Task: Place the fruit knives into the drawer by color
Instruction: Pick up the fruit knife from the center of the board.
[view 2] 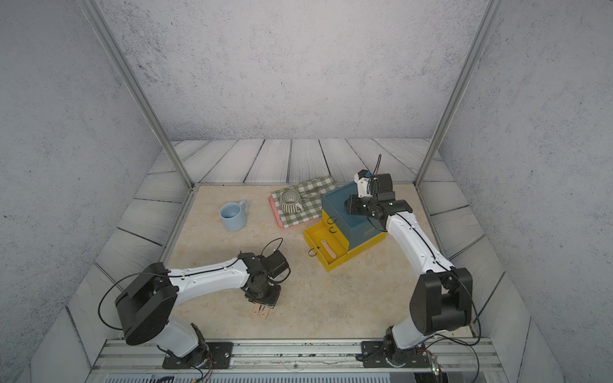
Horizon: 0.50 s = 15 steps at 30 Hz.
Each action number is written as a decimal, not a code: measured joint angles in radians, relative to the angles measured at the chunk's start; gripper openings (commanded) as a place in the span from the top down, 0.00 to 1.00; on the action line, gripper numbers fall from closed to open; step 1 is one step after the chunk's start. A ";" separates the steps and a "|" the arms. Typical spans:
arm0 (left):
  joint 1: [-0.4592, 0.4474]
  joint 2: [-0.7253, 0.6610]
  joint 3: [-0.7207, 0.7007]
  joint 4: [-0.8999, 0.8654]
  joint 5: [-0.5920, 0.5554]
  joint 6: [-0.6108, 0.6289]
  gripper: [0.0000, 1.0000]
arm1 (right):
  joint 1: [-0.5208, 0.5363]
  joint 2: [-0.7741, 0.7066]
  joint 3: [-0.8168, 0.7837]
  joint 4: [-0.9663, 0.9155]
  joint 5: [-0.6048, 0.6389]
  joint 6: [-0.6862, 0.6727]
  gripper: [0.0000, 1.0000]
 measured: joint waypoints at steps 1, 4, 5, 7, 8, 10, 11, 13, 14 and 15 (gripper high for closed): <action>0.000 0.004 0.000 0.002 0.001 -0.003 0.52 | 0.000 0.000 0.000 0.000 0.000 0.000 0.88; 0.000 0.014 0.000 0.011 0.006 -0.009 0.53 | 0.000 0.000 0.000 0.000 0.000 0.000 0.87; 0.000 0.019 0.000 0.015 0.009 -0.011 0.54 | 0.000 0.000 0.000 0.000 0.000 0.000 0.87; 0.000 0.028 0.000 0.021 0.015 -0.012 0.55 | 0.000 0.000 0.000 0.000 0.000 0.000 0.87; 0.000 0.034 -0.002 0.025 0.019 -0.013 0.56 | 0.000 0.000 0.000 0.000 0.000 0.000 0.87; 0.000 0.044 -0.006 0.032 0.023 -0.016 0.58 | 0.000 0.000 0.000 0.000 0.000 0.000 0.87; 0.000 0.048 -0.006 0.032 0.023 -0.018 0.59 | 0.000 0.000 0.000 0.000 0.000 0.000 0.87; 0.000 0.050 -0.006 0.035 0.023 -0.018 0.61 | 0.000 0.000 0.000 0.000 0.000 -0.001 0.87; 0.000 0.051 -0.006 0.035 0.023 -0.019 0.62 | 0.000 0.000 0.000 0.000 0.000 -0.001 0.87; 0.000 0.054 -0.005 0.034 0.022 -0.019 0.63 | 0.000 0.000 0.000 0.000 0.000 -0.001 0.87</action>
